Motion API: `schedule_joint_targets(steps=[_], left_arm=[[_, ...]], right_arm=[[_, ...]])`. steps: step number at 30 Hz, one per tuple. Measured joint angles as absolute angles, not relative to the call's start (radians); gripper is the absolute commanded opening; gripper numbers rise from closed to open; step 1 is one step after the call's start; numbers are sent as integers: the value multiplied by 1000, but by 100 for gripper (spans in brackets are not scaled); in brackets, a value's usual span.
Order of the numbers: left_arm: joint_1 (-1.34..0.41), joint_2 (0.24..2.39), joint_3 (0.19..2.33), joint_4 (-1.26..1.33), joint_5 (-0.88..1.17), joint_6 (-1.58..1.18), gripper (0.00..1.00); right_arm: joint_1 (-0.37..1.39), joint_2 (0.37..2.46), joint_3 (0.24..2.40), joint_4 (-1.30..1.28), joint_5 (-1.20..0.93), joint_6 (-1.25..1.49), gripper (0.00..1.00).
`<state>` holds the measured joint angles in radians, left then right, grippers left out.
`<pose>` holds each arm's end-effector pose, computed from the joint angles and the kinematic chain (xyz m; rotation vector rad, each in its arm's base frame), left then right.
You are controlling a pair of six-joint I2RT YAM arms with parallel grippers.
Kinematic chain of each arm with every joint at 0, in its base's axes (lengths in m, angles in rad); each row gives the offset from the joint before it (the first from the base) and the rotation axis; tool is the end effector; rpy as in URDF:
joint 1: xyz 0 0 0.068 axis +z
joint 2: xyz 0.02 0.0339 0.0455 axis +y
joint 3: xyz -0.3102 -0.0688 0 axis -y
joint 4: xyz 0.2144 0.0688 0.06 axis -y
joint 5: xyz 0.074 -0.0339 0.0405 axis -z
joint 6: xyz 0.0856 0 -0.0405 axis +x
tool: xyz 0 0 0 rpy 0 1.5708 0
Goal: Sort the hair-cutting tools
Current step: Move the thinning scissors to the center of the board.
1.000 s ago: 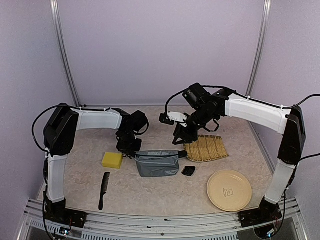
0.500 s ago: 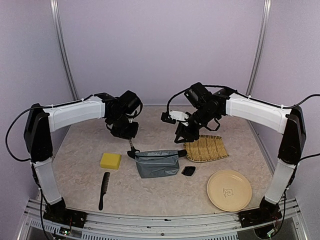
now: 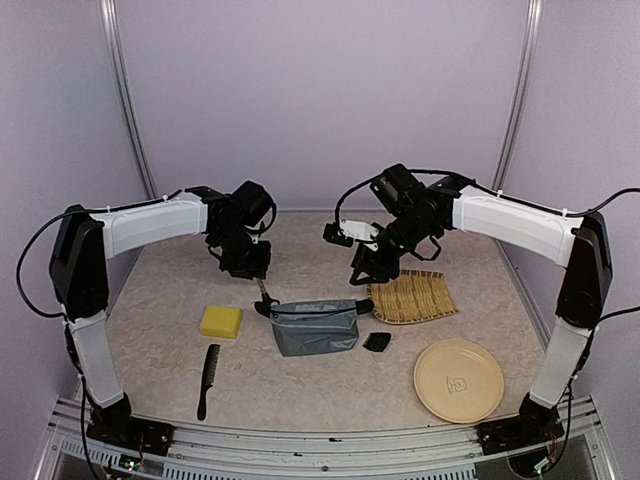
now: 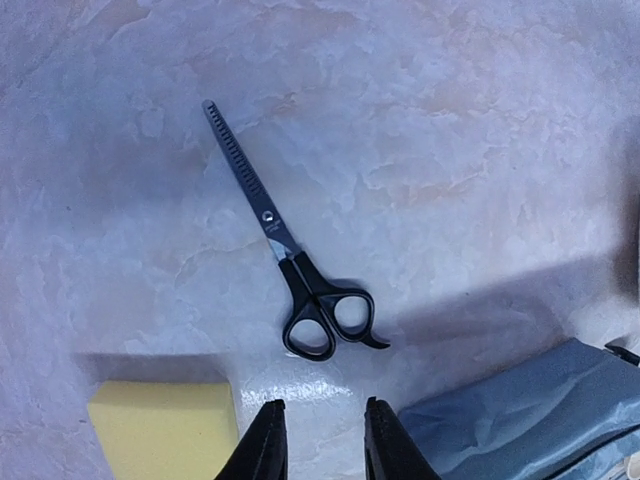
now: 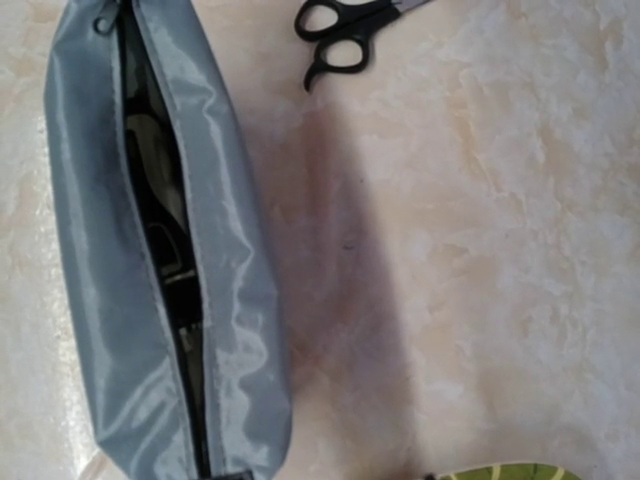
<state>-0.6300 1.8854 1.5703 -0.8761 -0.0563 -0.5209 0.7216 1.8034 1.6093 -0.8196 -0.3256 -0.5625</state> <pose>0.3240 -0.2303 0.2510 0.1368 2.7809 -0.2253 0.2788 0.2818 0.3012 -1.6372 1.9878 0.4796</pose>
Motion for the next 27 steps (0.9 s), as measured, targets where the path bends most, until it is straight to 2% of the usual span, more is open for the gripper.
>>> schedule_joint_targets(steps=[3, 6, 8, 14, 27], left_arm=[[-627, 1948, 1571, -871, -60, -538, 26], [-622, 2015, 1571, -873, -72, -553, 18], [-617, 2046, 1570, -873, -75, -562, 17], [-601, 2092, 1570, -869, -68, -571, 19], [-602, 2117, 1569, -837, -39, -573, 19]], right_arm=[[719, 1805, 1613, -817, -327, -564, 45], [715, 1812, 1632, -816, -335, -563, 45], [715, 1814, 1637, -814, -339, -561, 45], [715, 1815, 1637, -812, -340, -561, 45], [715, 1815, 1635, -807, -340, -561, 45]])
